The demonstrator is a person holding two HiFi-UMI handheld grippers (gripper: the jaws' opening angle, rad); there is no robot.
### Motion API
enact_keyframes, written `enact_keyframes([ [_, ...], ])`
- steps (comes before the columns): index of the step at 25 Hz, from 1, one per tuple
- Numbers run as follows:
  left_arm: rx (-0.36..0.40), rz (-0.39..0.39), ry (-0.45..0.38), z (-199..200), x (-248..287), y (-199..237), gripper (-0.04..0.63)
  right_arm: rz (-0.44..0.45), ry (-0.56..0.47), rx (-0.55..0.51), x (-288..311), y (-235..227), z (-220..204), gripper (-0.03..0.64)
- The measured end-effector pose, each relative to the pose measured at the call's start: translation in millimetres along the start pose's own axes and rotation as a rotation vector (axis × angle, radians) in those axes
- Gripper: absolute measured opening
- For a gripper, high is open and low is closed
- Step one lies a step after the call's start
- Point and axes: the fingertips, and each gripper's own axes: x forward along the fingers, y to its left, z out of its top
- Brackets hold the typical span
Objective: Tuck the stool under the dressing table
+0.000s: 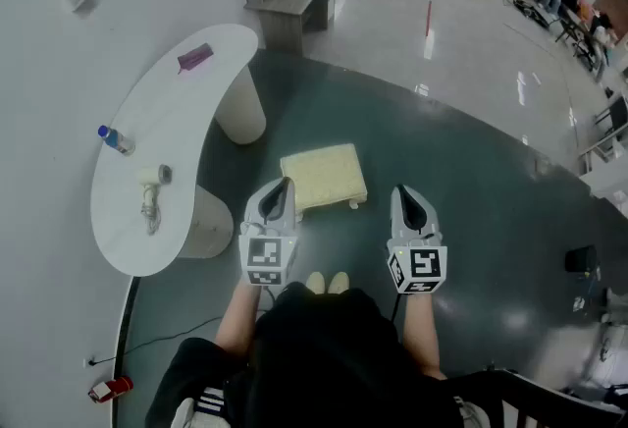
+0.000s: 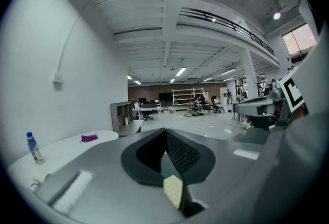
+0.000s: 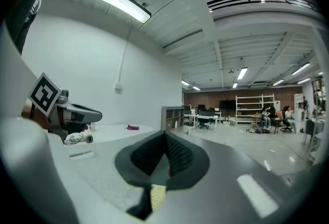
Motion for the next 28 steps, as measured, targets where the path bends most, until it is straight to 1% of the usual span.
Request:
enact_keyframes([
  [6,-0.002,0.001,0.002,-4,-4,6,0.007,0.009,-0.003,-0.001,3,10,1,0.002],
  [9,-0.002,0.003,-0.004,-3,-7,11,0.006,0.005,-0.011,0.018,5,12,4,0.003],
  [16,-0.018,0.005,-0.015,-6,-10,25,0.008,0.02,0.008,0.019,17,24,4,0.003],
  [25,-0.032,-0.008,-0.028,-8,-10,44,0.006,0.035,-0.011,0.029,36,46,18,0.003],
  [28,-0.04,-0.014,-0.023,-11,-7,43,0.008,0.033,-0.004,0.031,42,45,16,0.002],
])
